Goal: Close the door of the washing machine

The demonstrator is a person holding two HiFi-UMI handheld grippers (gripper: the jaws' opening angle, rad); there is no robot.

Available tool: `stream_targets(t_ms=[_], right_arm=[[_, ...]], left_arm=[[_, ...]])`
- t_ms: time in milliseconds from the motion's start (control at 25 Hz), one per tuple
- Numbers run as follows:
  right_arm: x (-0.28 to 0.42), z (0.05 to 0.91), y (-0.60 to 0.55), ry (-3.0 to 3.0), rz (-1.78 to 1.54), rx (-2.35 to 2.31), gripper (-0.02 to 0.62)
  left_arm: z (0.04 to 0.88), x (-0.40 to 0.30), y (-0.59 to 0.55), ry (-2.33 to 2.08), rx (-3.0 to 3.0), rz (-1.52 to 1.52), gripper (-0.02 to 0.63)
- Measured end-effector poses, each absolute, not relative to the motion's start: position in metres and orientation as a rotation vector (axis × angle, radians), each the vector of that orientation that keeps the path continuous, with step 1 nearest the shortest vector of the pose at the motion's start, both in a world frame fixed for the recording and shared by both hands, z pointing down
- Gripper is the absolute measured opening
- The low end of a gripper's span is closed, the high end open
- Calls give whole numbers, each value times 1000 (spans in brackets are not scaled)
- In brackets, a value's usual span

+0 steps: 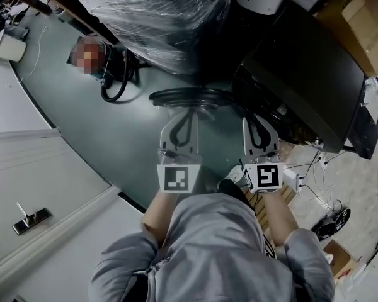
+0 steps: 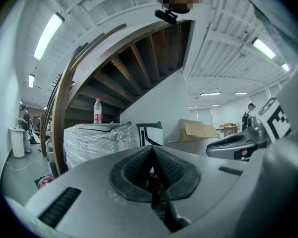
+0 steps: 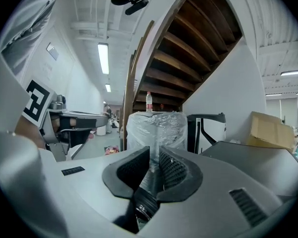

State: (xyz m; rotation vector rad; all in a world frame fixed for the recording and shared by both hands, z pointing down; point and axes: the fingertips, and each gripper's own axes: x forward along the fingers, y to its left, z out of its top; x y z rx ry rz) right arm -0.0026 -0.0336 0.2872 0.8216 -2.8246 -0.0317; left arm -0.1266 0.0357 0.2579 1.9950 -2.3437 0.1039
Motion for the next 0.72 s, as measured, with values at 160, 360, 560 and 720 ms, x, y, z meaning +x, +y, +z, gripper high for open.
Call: stream_targets(t_ms=[160,360,560,720], right_arm=[[-17,301,-32,-2811,-20,781,37],[-33,319,-31,-2795,-7,720,43],[-48,338,-30,-2775,1,672,48],[-59,355,-30,-2753,4,637,51]], left_arm=[[266,-136,40,-2357,1974,124,-3],[273,-149,44,-2370,1913,99,-3],[281,-159,46,-2380,1912,140,-3],[288,-167,50,-2391,1886,130,-3]])
